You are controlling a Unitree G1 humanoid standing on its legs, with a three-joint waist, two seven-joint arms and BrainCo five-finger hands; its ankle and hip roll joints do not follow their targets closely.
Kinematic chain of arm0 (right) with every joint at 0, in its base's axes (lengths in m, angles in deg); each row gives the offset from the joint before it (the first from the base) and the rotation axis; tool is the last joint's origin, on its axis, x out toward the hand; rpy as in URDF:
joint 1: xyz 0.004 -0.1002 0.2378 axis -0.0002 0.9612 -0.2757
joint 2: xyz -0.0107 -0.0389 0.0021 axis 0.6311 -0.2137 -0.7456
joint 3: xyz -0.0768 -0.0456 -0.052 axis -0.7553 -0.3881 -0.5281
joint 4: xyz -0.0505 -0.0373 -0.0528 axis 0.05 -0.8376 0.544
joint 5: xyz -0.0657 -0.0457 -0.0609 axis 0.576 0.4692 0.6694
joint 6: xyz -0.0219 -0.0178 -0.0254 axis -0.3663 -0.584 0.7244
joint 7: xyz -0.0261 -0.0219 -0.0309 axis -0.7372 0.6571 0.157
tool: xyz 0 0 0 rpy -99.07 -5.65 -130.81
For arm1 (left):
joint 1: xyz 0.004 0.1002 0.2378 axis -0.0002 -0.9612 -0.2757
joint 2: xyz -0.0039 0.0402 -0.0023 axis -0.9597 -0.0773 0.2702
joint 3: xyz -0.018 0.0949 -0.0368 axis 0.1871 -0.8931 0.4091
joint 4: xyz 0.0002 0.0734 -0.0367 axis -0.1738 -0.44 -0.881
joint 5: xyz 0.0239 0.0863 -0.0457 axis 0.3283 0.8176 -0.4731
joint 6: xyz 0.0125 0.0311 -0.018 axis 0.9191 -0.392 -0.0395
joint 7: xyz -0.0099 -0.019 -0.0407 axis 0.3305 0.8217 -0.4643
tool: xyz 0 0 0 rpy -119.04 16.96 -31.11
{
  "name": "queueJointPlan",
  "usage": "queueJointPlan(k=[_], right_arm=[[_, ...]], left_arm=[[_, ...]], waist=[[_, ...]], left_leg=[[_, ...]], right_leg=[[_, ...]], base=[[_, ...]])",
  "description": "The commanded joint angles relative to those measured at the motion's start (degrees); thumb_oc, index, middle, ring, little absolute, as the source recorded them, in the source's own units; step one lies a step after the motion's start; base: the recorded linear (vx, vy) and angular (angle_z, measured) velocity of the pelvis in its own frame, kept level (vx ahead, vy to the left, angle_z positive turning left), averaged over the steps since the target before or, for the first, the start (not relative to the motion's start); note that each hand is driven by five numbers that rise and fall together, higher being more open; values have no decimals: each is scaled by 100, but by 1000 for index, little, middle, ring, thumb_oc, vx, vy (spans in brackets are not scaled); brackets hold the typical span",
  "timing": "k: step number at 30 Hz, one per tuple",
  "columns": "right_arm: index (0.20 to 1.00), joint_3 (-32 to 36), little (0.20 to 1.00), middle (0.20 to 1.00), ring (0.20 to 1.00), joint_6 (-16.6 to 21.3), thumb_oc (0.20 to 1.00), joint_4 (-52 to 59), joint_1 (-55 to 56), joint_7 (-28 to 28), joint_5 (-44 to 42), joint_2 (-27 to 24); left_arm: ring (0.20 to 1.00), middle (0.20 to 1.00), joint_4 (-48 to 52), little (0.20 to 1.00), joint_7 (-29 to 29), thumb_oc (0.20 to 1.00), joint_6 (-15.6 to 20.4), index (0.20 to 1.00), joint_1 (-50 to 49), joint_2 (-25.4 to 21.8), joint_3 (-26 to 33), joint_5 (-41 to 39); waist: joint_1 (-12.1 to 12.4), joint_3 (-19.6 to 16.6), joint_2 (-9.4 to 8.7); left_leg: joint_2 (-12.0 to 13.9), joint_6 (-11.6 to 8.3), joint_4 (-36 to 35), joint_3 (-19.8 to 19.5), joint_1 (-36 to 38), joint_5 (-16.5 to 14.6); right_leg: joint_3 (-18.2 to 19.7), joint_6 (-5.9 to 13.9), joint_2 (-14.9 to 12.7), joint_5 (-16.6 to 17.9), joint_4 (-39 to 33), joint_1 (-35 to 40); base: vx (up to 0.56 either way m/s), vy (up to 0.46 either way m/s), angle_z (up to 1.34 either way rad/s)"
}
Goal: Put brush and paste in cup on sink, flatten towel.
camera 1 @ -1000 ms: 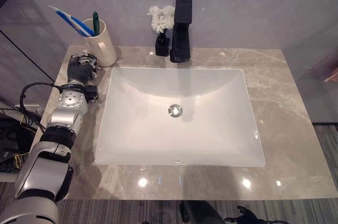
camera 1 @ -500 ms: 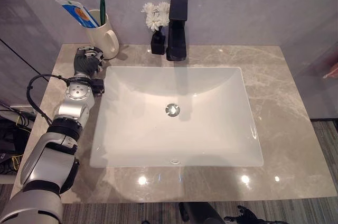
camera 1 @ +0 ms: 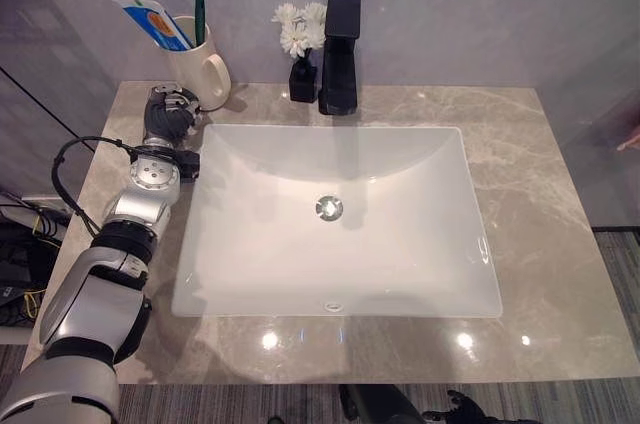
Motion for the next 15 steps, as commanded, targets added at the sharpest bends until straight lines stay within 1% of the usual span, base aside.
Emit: queueJointPlan(k=[1,4,12,15], right_arm=[[1000,30,1000,1000,1000,99,1000,172,-41,52,-168,-179],[1000,27,1000,1000,1000,105,1000,188,-24,33,-150,-211],[1000,1,1000,1000,1000,143,1000,238,-78,26,-157,-244],[1000,29,1000,1000,1000,155,1000,222,-64,50,-156,-238]], left_arm=[[200,200,-60,200,-102,200,-18,200,730,-22,0,126],[200,200,-9,200,-173,200,-4,200,725,-30,-91,220],[200,200,276,200,-275,200,132,200,747,23,-247,167],[200,200,419,200,-302,200,191,200,745,143,-336,148]], waist=[[-285,451,181],[-300,435,181],[-312,485,163],[-329,521,181]], left_leg=[[-104,-106,23,2,498,920],[-96,-103,23,-16,512,886],[-115,-113,23,-16,464,872],[-125,-114,23,-2,414,913]], right_leg=[[33,637,-226,-440,256,323],[19,635,-235,-447,243,347],[13,651,-249,-383,205,316],[29,642,-240,-360,219,254]], base=[[0,0,0],[0,0,0],[-21,-2,2],[-24,-5,0]])
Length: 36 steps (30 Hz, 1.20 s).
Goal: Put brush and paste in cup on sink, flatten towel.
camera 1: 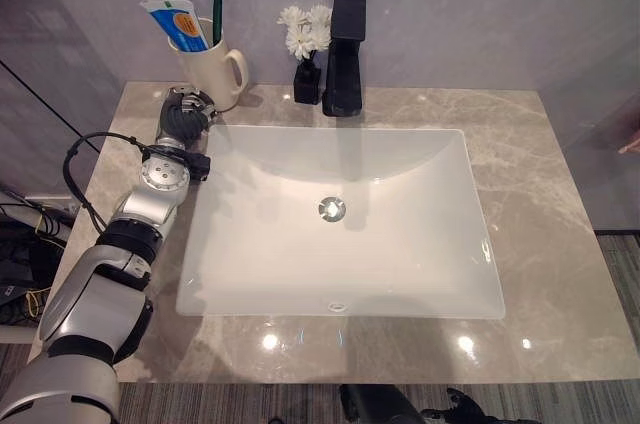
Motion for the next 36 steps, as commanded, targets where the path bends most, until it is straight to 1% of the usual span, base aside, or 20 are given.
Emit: queueJointPlan(k=[1,10,20,23,24,25,28,29,36], right_arm=[[1000,33,1000,1000,1000,82,1000,211,-86,52,-111,-236],[1000,80,1000,1000,1000,89,1000,109,-90,101,-91,-229],[1000,104,1000,1000,1000,87,1000,107,-71,100,-81,-253],[1000,145,1000,1000,1000,46,1000,52,-57,74,-54,-256],[1000,196,1000,1000,1000,12,1000,34,-46,49,-11,-256],[1000,194,1000,1000,1000,12,1000,35,-44,49,-11,-257],[1000,313,1000,1000,1000,-53,1000,-147,-14,34,94,-250],[1000,390,1000,1000,1000,-96,1000,-251,7,-4,168,-239],[1000,552,1000,1000,1000,-182,1000,-468,0,-108,412,-219]], left_arm=[[200,200,175,200,-205,200,148,200,704,74,71,128],[200,200,223,200,-219,200,172,200,733,321,-23,205],[200,200,404,200,-188,200,240,200,475,480,128,176],[200,200,644,200,-243,200,290,200,179,499,274,26],[200,200,914,200,-336,200,356,200,-150,465,386,-90],[200,200,919,200,-335,200,355,200,-156,465,388,-89],[200,200,1416,200,-409,200,417,200,-676,462,609,-251],[200,200,1694,200,-475,200,457,200,-1021,446,763,-324],[200,200,2984,200,-745,200,562,200,-2306,160,1510,-603]], waist=[[-329,530,184],[-338,510,236],[-327,430,212],[-290,373,188],[-250,310,156],[-252,311,156],[-179,223,118],[-118,164,89],[149,18,-23]], left_leg=[[-81,-116,23,41,430,912],[-78,-119,23,42,407,918],[-78,-110,23,22,492,829],[-95,-88,23,-1,588,751],[-101,-71,23,-31,673,695],[-101,-70,23,-31,677,695],[-118,-36,23,-78,800,615],[-147,-2,23,-109,869,554],[-259,135,23,-260,1041,413]], right_leg=[[47,627,-189,-370,219,255],[37,615,-181,-397,223,238],[13,618,-217,-408,202,351],[-8,624,-244,-424,213,444],[-27,632,-279,-430,206,549],[-28,633,-279,-430,203,555],[-77,639,-325,-443,192,709],[-98,644,-360,-445,183,803],[-150,694,-473,-382,155,1068]], base=[[0,0,0],[0,0,0],[0,0,0],[8,7,-3],[18,6,-8],[17,7,-7],[-3,28,-5],[-36,46,3],[-62,56,14]])
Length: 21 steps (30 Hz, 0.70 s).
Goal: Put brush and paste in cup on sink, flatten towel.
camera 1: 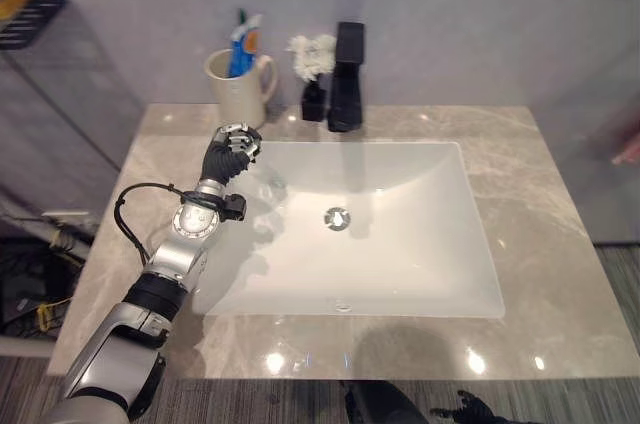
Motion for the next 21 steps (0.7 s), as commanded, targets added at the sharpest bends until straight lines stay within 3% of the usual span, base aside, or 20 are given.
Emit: queueJointPlan(k=[1,8,15,21], right_arm=[[1000,35,1000,1000,1000,-53,1000,-185,126,-97,225,-138],[1000,263,1000,1000,1000,-93,1000,-261,127,-220,402,-97],[1000,435,1000,1000,1000,-57,1000,-298,130,-217,444,45],[1000,546,1000,1000,1000,1,1000,-225,250,-170,399,133]], left_arm=[[200,200,341,200,-187,200,338,200,-85,-314,384,-284],[200,200,1757,200,-583,200,465,200,-1896,-379,1695,-798],[200,200,2446,200,-495,200,648,200,-3239,-87,2748,-133],[200,200,2582,200,-435,200,788,200,-3767,468,3050,-32]], waist=[[-49,-206,-104],[238,-268,-275],[499,-166,-463],[550,44,-633]], left_leg=[[-292,97,26,-214,338,402],[-509,325,31,-287,588,193],[-806,562,360,-364,549,-82],[-1084,715,541,-479,461,-120]], right_leg=[[26,635,-375,-302,160,271],[133,763,-554,-124,193,469],[208,932,-811,102,283,508],[420,1074,-1064,490,425,444]], base=[[-60,59,4],[-94,91,7],[-114,91,1],[-119,88,14]])
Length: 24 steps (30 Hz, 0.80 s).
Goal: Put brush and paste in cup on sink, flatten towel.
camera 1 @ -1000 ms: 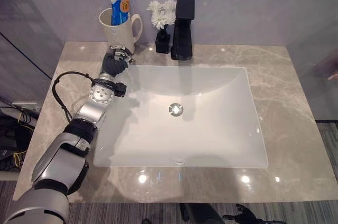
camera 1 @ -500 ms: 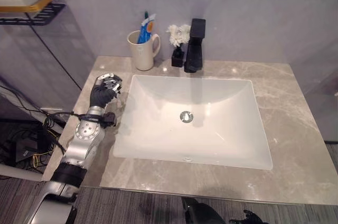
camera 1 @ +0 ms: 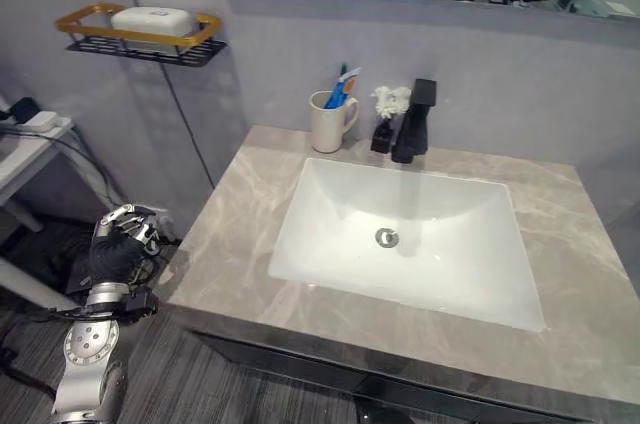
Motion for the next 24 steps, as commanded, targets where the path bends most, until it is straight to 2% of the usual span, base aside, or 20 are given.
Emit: queueJointPlan(k=[1,3,6,7,8,9,11,12,15,16,17,18,19,20,22,24], right_arm=[[1000,76,1000,1000,1000,75,1000,1,-129,73,-58,116],[1000,105,1000,1000,1000,113,1000,5,-96,140,-93,173],[1000,170,1000,1000,1000,169,1000,-53,-40,250,-182,257],[1000,194,1000,1000,1000,179,1000,-114,45,334,-162,291],[1000,194,1000,1000,1000,179,1000,-114,42,334,-162,295],[1000,174,1000,1000,1000,198,1000,-126,103,382,-134,331],[1000,168,1000,1000,1000,260,1000,-97,189,447,-175,432],[1000,148,1000,1000,1000,320,1000,-54,209,536,-178,442],[1000,133,1000,1000,1000,293,1000,-29,151,566,-167,403],[1000,175,1000,1000,1000,245,1000,-34,78,547,-186,322],[1000,197,1000,1000,1000,215,1000,-23,64,527,-164,284],[1000,239,1000,1000,1000,127,1000,-24,-18,490,-76,159],[1000,268,1000,1000,1000,85,1000,-8,-86,465,-51,84],[1000,258,1000,1000,1000,48,1000,-1,-166,437,16,16],[1000,141,1000,1000,1000,55,1000,78,-326,410,64,-41],[1000,-1,1000,1000,1000,54,1000,131,-463,351,55,-78]], left_arm=[[200,200,305,200,129,200,531,200,175,130,373,64],[200,200,-144,200,499,200,615,200,177,421,569,-69],[200,200,-765,200,1127,200,721,200,188,515,842,232],[200,200,-1484,200,1637,200,740,200,165,409,1113,626],[200,200,-1493,200,1641,200,746,200,173,403,1112,629],[200,200,-1817,200,1902,200,715,200,226,341,1203,793],[200,200,-2598,200,2404,200,668,200,357,198,1379,985],[200,200,-3178,200,2700,200,510,200,350,54,1405,1179],[200,200,-3779,200,2431,200,323,200,340,246,1326,673],[200,200,-4613,200,1888,200,-146,200,313,532,1179,102],[225,225,-4407,225,1686,225,-135,225,260,535,1015,69],[517,517,-4968,517,1171,517,-490,517,186,646,731,-28],[824,824,-5548,824,878,824,-726,824,186,663,532,203],[1000,1000,-6048,1000,640,1000,-930,1000,233,689,149,721],[1000,1000,-6941,1000,401,1000,-1153,1000,399,711,-393,1802],[1000,1000,-7416,1000,248,1000,-1305,1000,527,785,-766,2431]], waist=[[-120,277,-162],[-118,405,-190],[-143,529,-152],[-67,534,-63],[-73,530,-81],[-60,512,-48],[-43,467,-78],[16,429,-80],[100,433,-53],[122,441,3],[113,426,20],[97,409,76],[81,383,125],[66,364,193],[26,313,201],[47,233,159]], left_leg=[[-393,272,408,-182,-151,-150],[-460,311,470,-197,-267,-76],[-498,372,562,-218,-456,26],[-397,379,422,-142,-450,128],[-412,377,416,-146,-465,151],[-355,358,341,-111,-474,205],[-286,302,227,-78,-556,366],[-170,274,136,23,-648,489],[-83,260,123,168,-763,585],[-45,279,141,278,-819,619],[-41,260,118,315,-830,627],[-20,264,124,428,-845,636],[20,254,128,540,-874,668],[62,261,145,700,-909,691],[80,274,139,977,-937,730],[82,313,100,1252,-981,742]], right_leg=[[468,624,-300,447,426,-364],[582,632,-354,579,431,-456],[663,518,-254,242,692,-541],[197,344,-94,-327,1091,-511],[200,343,-110,-317,1092,-527],[-43,299,-29,-572,1363,-455],[-317,237,8,-831,1640,-347],[-579,194,-6,-1054,1971,-298],[-902,141,-110,-1292,2394,-239],[-1066,124,-168,-1378,2690,-146],[-1066,123,-165,-1389,2642,-96],[-1159,158,-204,-1360,2746,-5],[-1230,170,-233,-1359,2851,55],[-1333,179,-278,-1366,3029,151],[-1262,211,-266,-1324,3082,347],[-1126,237,-240,-1279,2936,551]], base=[[-168,102,10],[-197,93,6],[-205,116,21],[-160,101,23],[-123,75,2],[-82,22,-23],[-122,7,-23],[-133,-15,-4],[-95,8,-25],[-103,35,-16],[-68,57,-19],[-49,56,-38],[-72,92,-53],[-75,83,-57],[-80,70,-87],[-78,14,-102]])
